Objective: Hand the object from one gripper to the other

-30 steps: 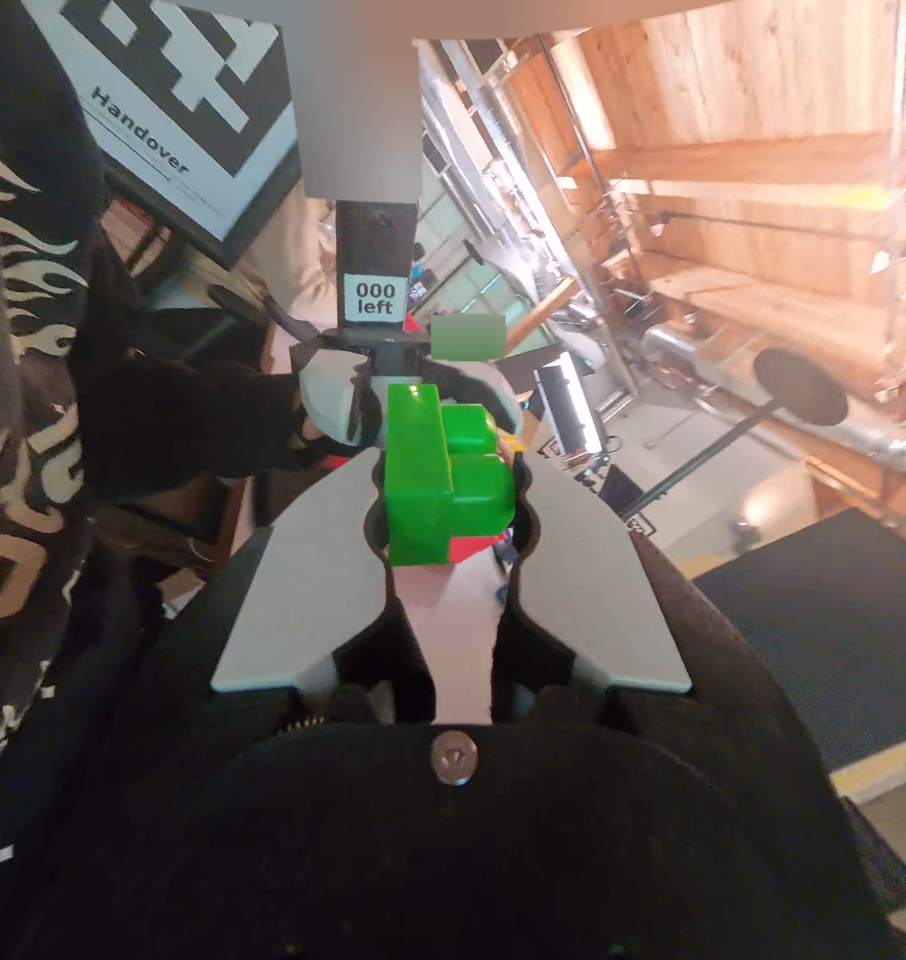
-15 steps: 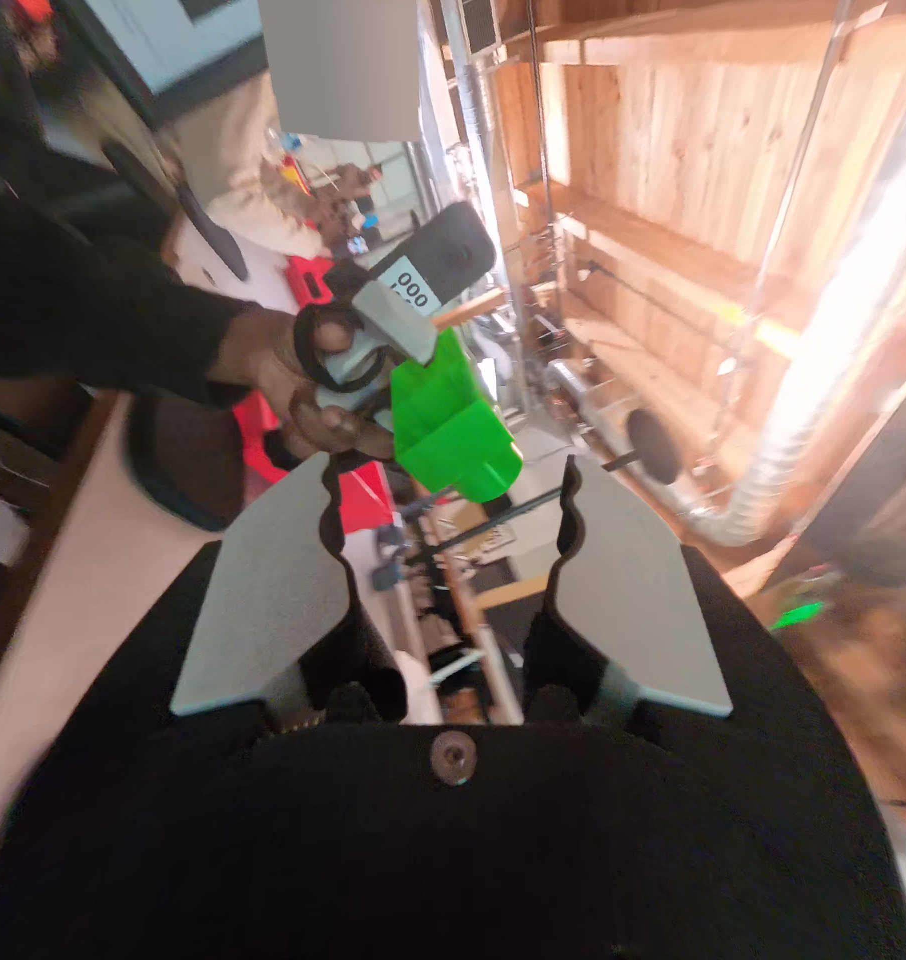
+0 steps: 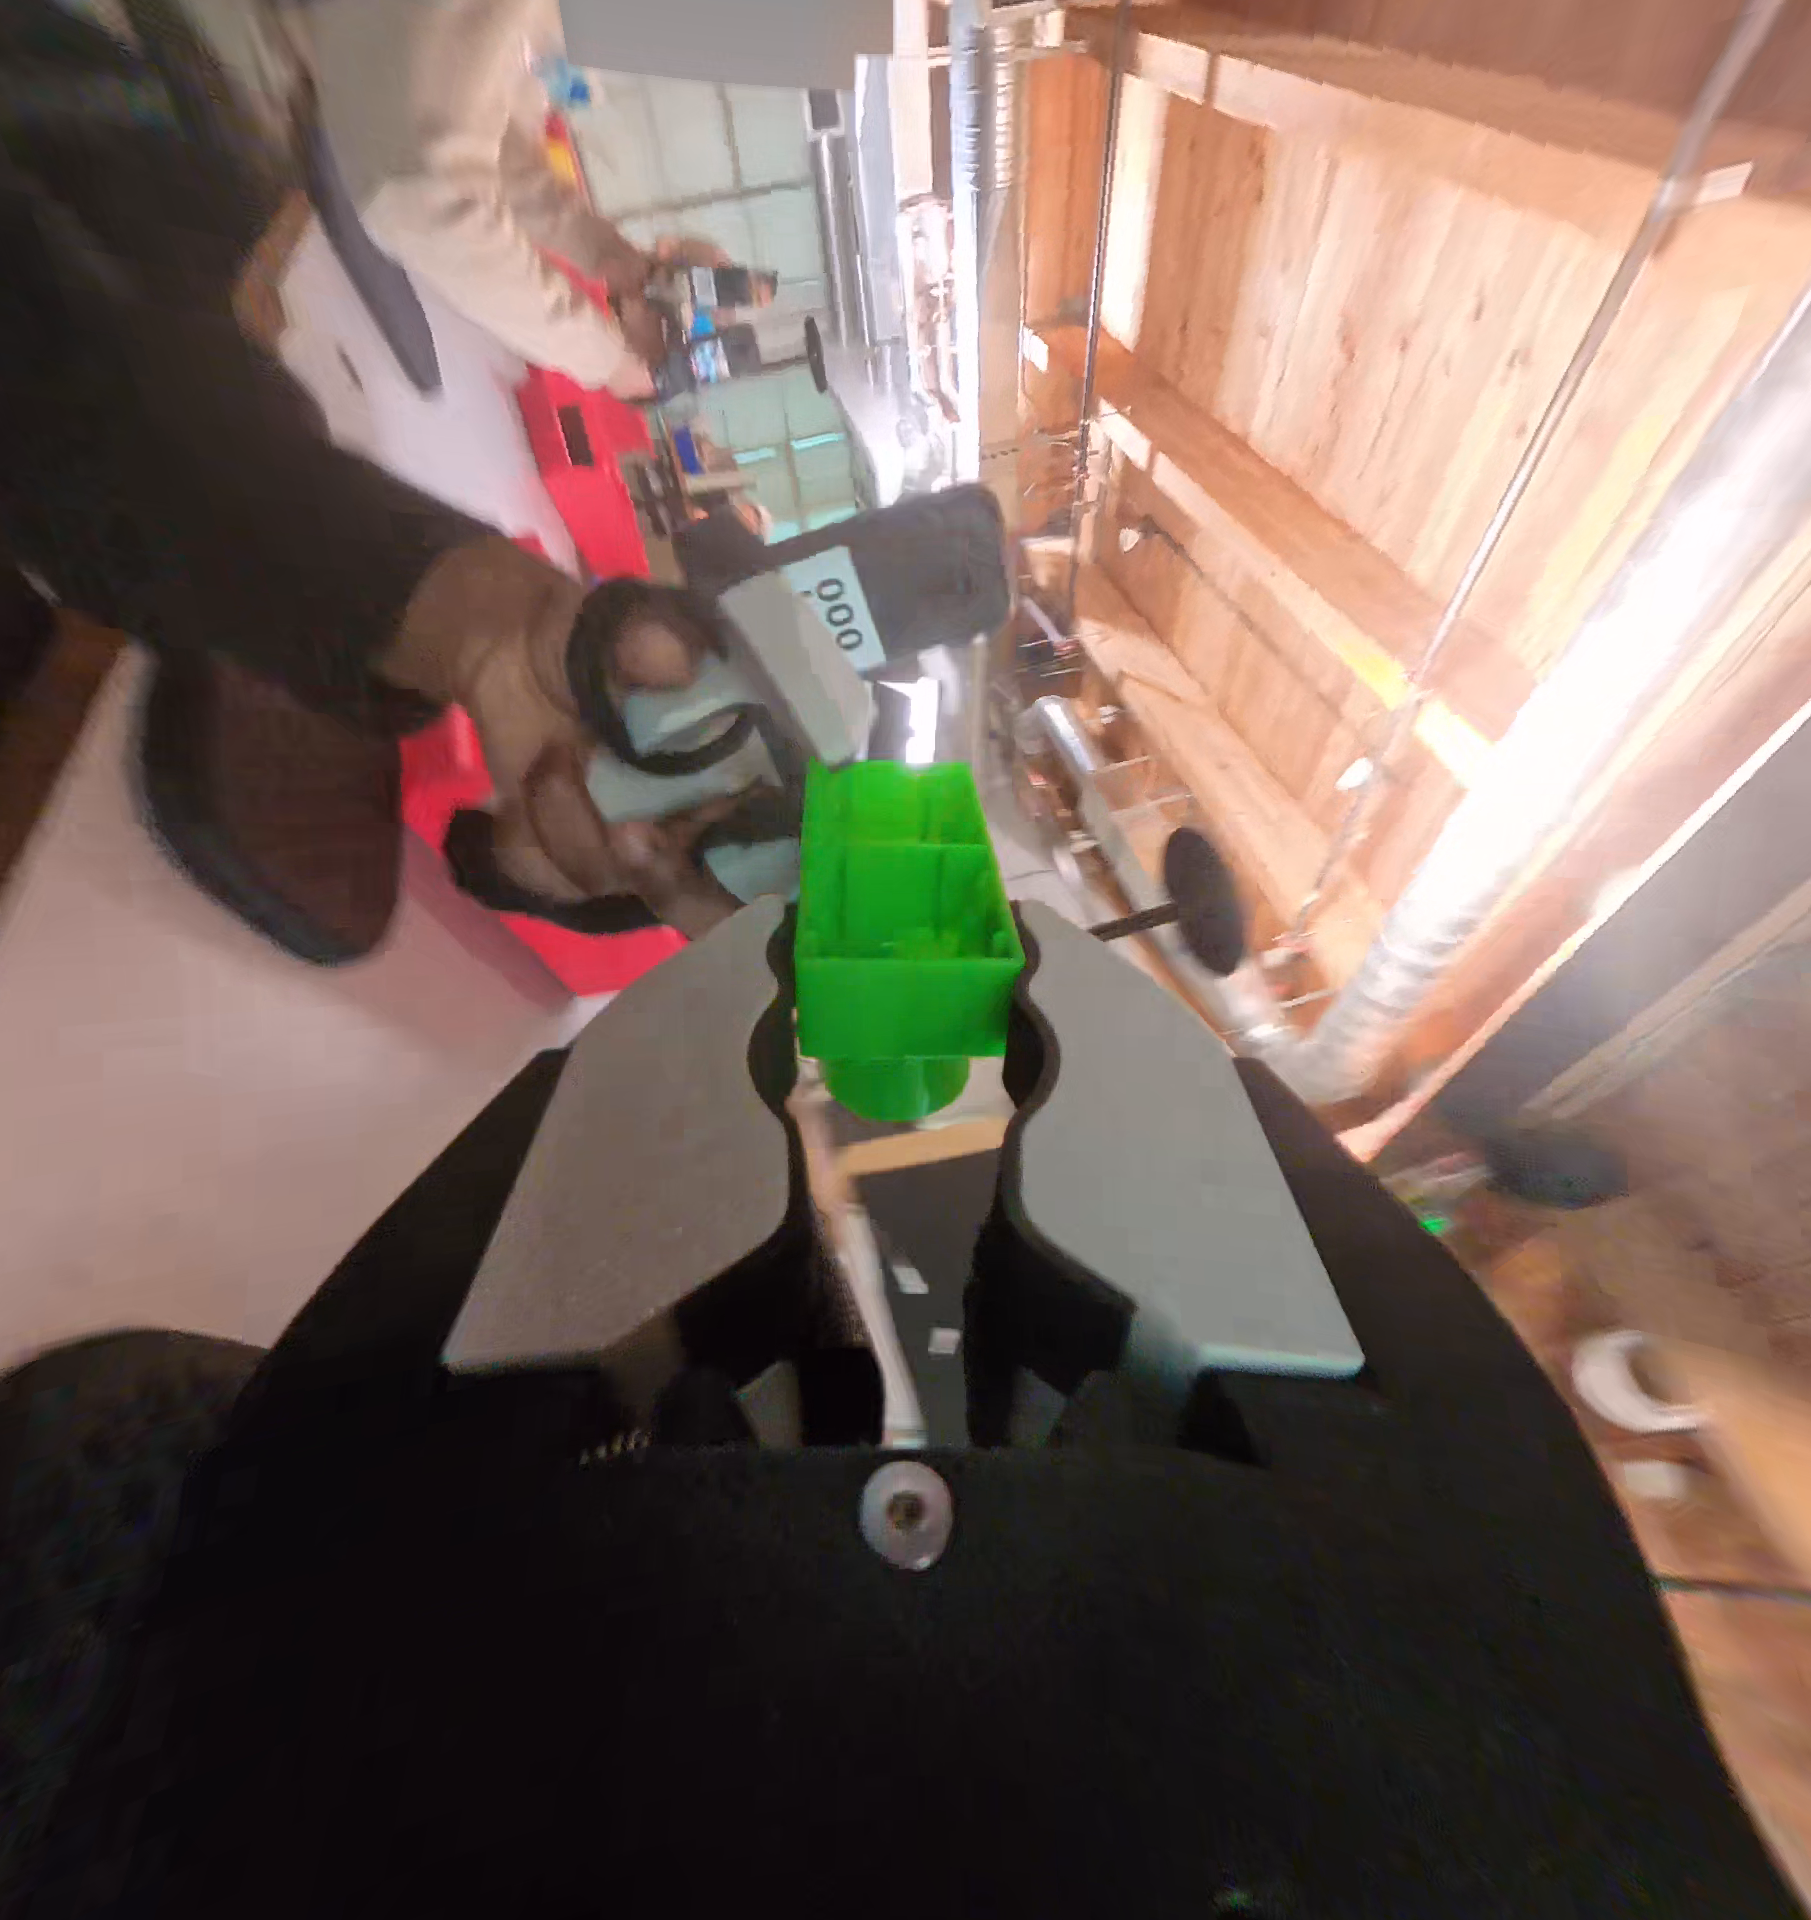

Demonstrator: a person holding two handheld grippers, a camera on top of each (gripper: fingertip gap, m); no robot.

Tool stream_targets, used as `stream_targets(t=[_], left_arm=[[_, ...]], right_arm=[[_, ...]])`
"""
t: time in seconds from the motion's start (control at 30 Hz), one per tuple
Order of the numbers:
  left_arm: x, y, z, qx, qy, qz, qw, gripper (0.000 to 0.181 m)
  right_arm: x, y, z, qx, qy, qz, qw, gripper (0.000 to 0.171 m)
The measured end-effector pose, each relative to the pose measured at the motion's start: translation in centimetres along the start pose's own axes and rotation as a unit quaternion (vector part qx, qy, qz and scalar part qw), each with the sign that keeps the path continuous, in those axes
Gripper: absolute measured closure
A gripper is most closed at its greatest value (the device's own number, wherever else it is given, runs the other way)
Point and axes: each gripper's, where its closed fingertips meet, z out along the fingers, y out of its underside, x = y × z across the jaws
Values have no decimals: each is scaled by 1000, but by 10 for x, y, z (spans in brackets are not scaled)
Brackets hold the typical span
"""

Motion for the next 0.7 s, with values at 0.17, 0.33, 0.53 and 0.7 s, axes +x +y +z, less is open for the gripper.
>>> stream_targets(t=[0.17,0.33,0.53,0.7], left_arm=[[2,0,-1,-31,-58,195,979,122],[7,1,5,-36,-53,183,981,134],[4,9,5,-60,-33,117,991,144],[-2,-4,0,-12,-18,-32,999,145]], right_arm=[[3,2,-1,29,-57,268,961,134],[-9,1,0,38,-119,378,917,134],[-10,2,1,34,-118,382,916,133],[2,5,0,53,-30,209,976,97]])
